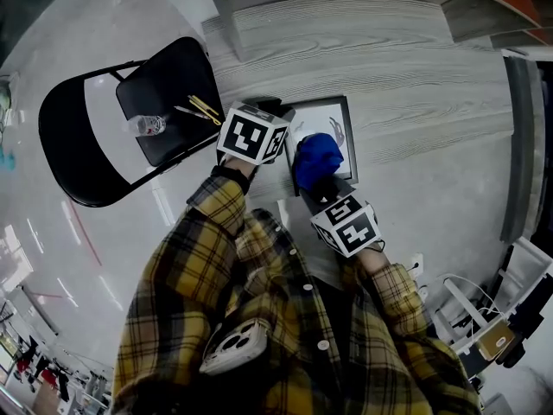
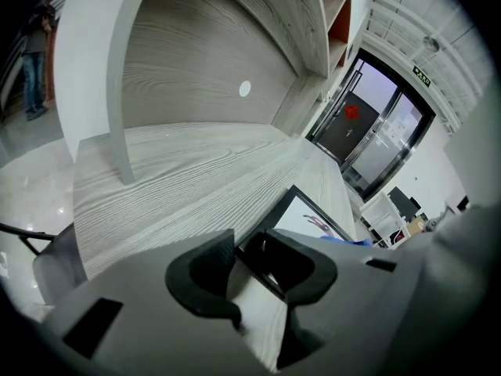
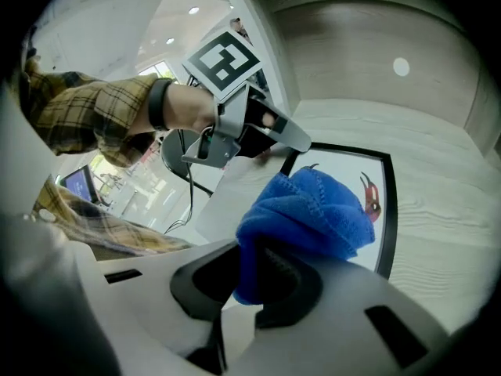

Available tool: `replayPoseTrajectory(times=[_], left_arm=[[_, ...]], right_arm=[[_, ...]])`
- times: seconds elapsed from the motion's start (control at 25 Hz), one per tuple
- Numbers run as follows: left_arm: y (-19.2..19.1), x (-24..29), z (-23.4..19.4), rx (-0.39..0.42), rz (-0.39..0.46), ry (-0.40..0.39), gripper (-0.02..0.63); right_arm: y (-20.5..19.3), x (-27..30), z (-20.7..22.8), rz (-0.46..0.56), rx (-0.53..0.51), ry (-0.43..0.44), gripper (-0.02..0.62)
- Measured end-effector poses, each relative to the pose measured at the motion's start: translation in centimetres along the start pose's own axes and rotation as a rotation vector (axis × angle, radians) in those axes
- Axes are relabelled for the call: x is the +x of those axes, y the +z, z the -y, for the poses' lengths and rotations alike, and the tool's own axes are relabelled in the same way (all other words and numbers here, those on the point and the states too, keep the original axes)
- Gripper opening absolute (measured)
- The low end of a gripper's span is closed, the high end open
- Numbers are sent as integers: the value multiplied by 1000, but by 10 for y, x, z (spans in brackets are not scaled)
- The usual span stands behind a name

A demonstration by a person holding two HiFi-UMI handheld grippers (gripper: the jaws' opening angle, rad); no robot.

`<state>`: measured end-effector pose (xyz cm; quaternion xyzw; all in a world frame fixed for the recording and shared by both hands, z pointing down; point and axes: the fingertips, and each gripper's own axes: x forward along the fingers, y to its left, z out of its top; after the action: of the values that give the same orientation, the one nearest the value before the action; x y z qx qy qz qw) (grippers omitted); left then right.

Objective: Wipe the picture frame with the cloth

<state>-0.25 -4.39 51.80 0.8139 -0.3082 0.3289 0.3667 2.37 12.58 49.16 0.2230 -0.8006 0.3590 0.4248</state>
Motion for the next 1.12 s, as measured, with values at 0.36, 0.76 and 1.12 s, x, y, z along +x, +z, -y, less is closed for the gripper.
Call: replayPoseTrajectory(times=[0.36,0.76,1.12], left_arm=[[0,1,-1,1,2,0,126],[7,-18,-8,-1,90,-24,127],[43,-96,46,126,255,-112,120]], right_arm=[[-28,-11,-9,-10,87,62,49],[26,-75,-4,277,166,66,49],[84,-164,-9,555,140,49,49]])
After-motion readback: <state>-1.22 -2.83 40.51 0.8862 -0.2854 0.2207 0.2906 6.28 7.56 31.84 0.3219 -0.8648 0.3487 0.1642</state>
